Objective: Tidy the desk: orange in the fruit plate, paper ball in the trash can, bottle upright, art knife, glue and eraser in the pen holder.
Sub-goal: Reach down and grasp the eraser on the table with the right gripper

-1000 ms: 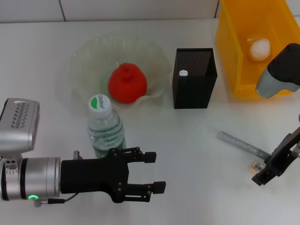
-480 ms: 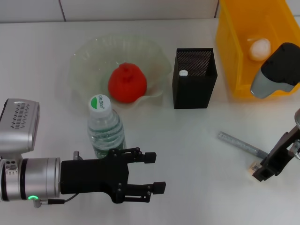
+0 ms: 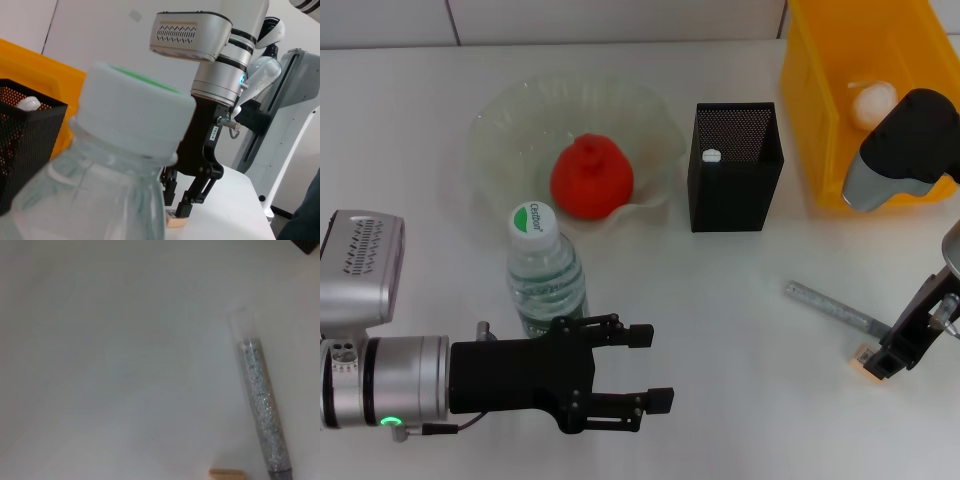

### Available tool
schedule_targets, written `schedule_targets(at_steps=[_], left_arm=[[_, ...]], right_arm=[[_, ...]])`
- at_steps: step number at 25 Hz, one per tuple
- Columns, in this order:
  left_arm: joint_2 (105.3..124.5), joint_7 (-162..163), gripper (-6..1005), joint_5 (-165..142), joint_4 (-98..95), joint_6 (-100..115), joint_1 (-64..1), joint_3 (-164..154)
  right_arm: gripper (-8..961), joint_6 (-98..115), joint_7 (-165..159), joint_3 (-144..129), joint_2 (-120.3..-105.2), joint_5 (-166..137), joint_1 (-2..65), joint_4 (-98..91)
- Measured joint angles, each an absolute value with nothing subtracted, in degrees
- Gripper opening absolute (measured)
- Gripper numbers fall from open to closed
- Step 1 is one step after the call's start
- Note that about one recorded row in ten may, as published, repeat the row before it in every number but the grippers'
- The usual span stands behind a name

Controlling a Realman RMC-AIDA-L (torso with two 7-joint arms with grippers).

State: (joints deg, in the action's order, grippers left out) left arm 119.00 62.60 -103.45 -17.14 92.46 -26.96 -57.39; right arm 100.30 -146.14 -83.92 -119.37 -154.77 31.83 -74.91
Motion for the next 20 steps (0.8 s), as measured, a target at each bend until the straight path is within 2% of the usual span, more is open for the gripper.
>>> schedule_targets(at_steps=[20], left_arm=[[119.00, 62.4, 799, -103.4, -17.1, 92.2, -27.0, -57.4]], right_arm=[[329, 100.4, -148.3, -87.1, -119.53, -154.7, 31.9, -75.2]])
